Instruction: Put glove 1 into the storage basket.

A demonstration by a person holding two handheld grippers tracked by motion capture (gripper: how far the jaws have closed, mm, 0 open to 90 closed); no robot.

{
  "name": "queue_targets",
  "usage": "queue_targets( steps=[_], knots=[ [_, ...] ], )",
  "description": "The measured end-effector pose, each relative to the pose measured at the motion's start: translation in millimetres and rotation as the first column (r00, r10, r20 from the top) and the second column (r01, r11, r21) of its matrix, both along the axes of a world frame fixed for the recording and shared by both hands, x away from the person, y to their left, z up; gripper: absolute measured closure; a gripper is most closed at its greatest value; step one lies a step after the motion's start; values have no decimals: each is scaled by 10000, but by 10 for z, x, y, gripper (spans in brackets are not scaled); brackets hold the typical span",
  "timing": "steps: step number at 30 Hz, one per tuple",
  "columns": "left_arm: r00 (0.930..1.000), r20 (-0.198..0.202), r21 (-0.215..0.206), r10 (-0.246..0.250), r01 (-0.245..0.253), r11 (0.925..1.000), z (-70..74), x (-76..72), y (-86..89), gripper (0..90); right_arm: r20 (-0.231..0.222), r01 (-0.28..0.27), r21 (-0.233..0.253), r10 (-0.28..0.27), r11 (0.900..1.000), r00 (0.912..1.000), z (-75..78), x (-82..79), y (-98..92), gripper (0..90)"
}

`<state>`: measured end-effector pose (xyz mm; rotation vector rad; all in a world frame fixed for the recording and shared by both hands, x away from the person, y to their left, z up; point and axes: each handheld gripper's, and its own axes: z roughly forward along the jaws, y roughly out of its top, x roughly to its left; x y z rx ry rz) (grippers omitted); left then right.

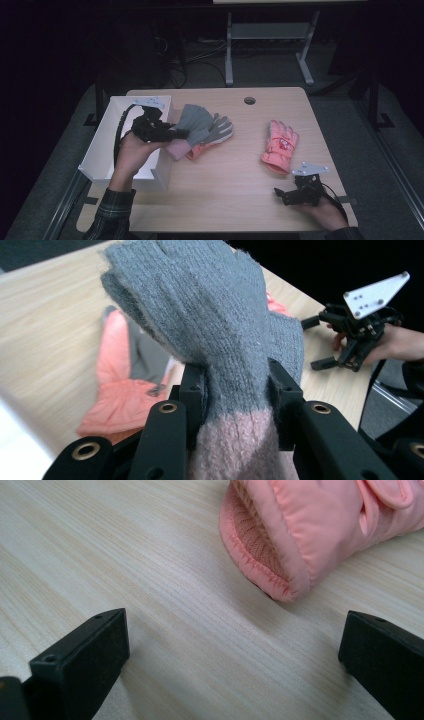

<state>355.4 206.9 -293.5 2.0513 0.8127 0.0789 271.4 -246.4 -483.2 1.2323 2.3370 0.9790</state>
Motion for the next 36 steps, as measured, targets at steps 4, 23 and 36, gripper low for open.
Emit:
queue_targets(
  steps=[4, 23, 36],
  knots=[
    [9992, 124, -56, 374, -373, 9993, 35, -2, 132, 671, 6, -1, 3, 1, 10000, 10000, -1, 0, 0, 0],
    [9512, 458, -109, 3053, -3051, 9523, 46, 51, 999, 671, 3, -4, -3, 4, 10000, 10000, 0, 0, -1, 0],
    [9064, 180, 1287, 4220, -4207, 8980, -502, 372, 1281, 670, -4, -2, -1, 2, 10000, 10000, 0, 0, 0, 0]
  ],
)
